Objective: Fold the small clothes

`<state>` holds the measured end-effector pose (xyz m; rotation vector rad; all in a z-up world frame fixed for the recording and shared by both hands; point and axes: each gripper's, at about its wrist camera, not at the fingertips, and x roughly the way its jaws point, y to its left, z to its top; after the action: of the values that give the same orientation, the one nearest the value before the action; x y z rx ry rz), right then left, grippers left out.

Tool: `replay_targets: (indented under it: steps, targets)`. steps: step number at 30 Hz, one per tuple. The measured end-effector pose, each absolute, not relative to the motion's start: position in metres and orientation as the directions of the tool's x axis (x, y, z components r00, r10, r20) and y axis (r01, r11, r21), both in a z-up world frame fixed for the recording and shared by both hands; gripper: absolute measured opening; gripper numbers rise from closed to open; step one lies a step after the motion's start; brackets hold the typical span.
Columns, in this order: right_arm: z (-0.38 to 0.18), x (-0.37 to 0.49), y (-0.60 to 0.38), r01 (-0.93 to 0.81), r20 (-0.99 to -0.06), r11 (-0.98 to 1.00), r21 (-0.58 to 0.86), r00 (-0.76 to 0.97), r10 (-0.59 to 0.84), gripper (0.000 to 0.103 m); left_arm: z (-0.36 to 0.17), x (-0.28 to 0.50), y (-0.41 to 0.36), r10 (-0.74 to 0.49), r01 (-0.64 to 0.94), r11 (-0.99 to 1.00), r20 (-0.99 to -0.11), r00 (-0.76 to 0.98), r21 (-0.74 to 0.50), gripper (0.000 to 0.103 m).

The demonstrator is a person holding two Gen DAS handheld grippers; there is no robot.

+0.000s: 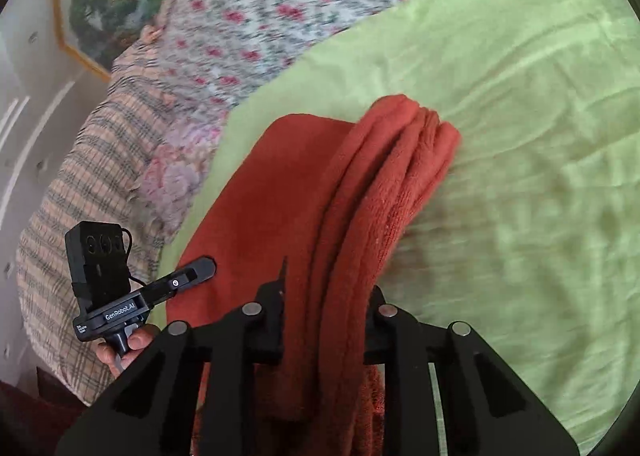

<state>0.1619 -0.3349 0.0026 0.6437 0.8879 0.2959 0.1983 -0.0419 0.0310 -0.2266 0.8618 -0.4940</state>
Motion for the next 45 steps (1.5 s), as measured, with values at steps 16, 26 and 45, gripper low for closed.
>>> replay_targets:
  steps: [16, 26, 45]
  targets:
    - [-0.041, 0.158, -0.263, 0.029, -0.739, 0.833, 0.553, 0.479, 0.474, 0.045, -0.029, 0.174, 0.054, -0.474, 0.181, 0.876, -0.731, 0.491, -0.447, 0.051]
    - [0.037, 0.243, -0.25, -0.115, -0.724, 0.895, 0.432, 0.548, 0.419, 0.049, -0.038, 0.191, 0.05, -0.477, 0.12, 0.866, -0.73, 0.489, -0.485, 0.05]
    - [-0.06, 0.427, -0.053, -0.554, -0.989, 0.822, 0.129, -0.014, 0.145, 0.028, -0.048, 0.186, 0.031, -0.528, 0.158, 0.84, -0.714, 0.46, -0.519, 0.044]
